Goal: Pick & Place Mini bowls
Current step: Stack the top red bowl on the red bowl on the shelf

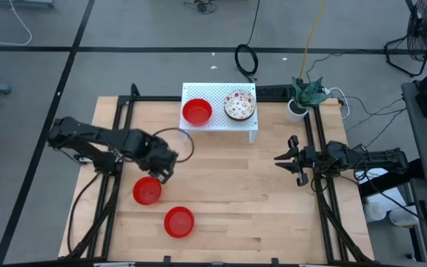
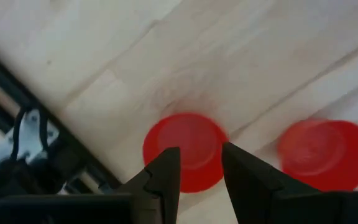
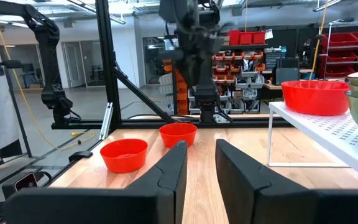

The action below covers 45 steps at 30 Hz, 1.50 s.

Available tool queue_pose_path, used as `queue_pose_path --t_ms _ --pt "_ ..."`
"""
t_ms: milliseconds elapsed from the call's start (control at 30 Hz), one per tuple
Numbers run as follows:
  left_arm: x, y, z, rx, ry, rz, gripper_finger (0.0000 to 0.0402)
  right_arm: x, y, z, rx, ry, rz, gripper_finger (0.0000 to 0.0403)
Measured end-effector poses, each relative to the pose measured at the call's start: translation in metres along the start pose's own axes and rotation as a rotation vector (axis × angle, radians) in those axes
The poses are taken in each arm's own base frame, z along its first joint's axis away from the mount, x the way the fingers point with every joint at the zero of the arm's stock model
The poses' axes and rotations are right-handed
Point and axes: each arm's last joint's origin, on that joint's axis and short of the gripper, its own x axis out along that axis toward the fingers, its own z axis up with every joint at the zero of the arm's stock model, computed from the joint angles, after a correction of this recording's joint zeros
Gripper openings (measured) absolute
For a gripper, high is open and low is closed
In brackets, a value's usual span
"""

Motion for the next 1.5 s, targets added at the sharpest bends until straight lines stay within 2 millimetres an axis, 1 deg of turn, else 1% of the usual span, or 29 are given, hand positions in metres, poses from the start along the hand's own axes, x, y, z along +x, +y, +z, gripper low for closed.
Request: queue_pose_path --t_ms 167,400,633,700,833,967,1300,1500 --pt "0.02 0.013 -0.023 -0.06 0.013 0.039 0.012 0.0 0.0 0.0 0.0 0.0 0.0 0.0073" --pt "0.048 0.034 -0.045 -0.167 -0.01 -0.038 0.012 0.0 0.0 0.0 0.0 0.0 0.0 0.0073" --pt "0.083 0.055 -0.062 -0.268 0.046 0.041 0.012 0.0 0.0 0.0 0.0 0.0 0.0 0.0073" --pt "0.093 0.056 -0.065 -0.282 0.08 0.028 0.012 0.0 0.0 0.0 0.0 0.0 0.0 0.0073" --pt "0.108 0.052 -0.068 -0.275 0.123 -0.042 0.012 0.0 0.0 0.0 0.0 0.0 0.0 0.0073" --pt "0.117 0.049 -0.07 -0.266 0.122 -0.078 0.012 0.0 0.0 0.0 0.0 0.0 0.0 0.0073" --pt "0.135 0.057 -0.077 -0.327 0.138 -0.005 0.012 0.0 0.0 0.0 0.0 0.0 0.0 0.0073" --pt "0.145 0.06 -0.079 -0.362 0.191 0.001 0.012 0.0 0.0 0.0 0.0 0.0 0.0 0.0073"
